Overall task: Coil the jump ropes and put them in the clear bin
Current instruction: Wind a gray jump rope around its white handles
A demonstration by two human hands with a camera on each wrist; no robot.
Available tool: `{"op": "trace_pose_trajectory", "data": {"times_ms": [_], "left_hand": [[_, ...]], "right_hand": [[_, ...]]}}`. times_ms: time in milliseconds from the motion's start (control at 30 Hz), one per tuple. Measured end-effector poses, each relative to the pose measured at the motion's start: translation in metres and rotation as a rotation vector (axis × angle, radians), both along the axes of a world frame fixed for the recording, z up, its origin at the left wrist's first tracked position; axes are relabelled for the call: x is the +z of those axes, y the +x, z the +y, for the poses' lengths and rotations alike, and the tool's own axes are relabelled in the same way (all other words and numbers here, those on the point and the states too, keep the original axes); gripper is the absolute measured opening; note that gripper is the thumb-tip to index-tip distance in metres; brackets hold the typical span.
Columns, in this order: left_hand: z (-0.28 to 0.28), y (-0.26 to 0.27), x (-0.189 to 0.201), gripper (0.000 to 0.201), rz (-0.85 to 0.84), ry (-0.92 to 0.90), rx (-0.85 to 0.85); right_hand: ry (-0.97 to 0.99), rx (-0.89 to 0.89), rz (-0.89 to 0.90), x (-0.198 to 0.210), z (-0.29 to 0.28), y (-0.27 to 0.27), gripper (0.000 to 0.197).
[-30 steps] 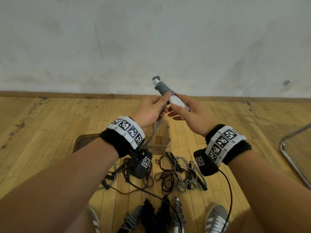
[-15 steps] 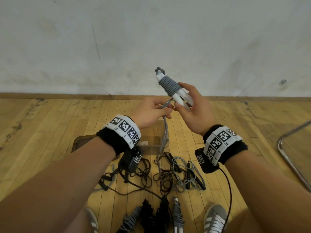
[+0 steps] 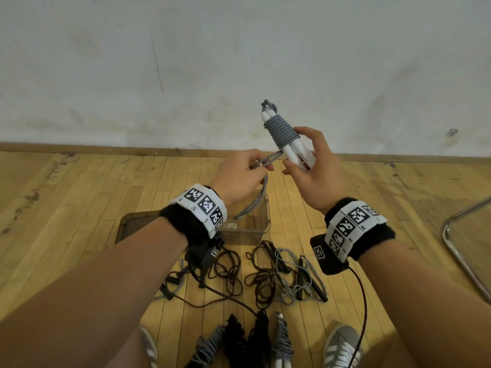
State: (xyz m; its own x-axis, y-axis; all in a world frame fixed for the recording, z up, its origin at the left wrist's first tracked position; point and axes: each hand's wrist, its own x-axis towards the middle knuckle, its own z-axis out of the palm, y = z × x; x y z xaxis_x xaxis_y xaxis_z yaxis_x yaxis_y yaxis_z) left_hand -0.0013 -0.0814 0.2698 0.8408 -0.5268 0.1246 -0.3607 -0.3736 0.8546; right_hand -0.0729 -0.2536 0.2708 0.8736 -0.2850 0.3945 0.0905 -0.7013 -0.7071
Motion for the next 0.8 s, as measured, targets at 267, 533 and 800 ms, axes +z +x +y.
{"op": "trace_pose_trajectory", "data": {"times_ms": [267, 533, 800], "left_hand": [[0.0023, 0.0007, 0.0037, 0.009, 0.089, -0.02, 0.004], [0.0002, 0.0035, -0.0009, 0.029, -0.113, 0.232, 0.066], [0.003, -0.0016, 0.0037, 0.052, 0.098, 0.035, -0.084]], "right_hand": [[-0.072, -0.019, 0.021, -0.0013, 0.0019, -0.0019, 0.058], [-0.178, -0.083, 0.094, -0.0052, 0.0, 0.0029, 0.067], [-0.165, -0.122, 0.124, -0.006, -0.0059, 0.0039, 0.062]]}}
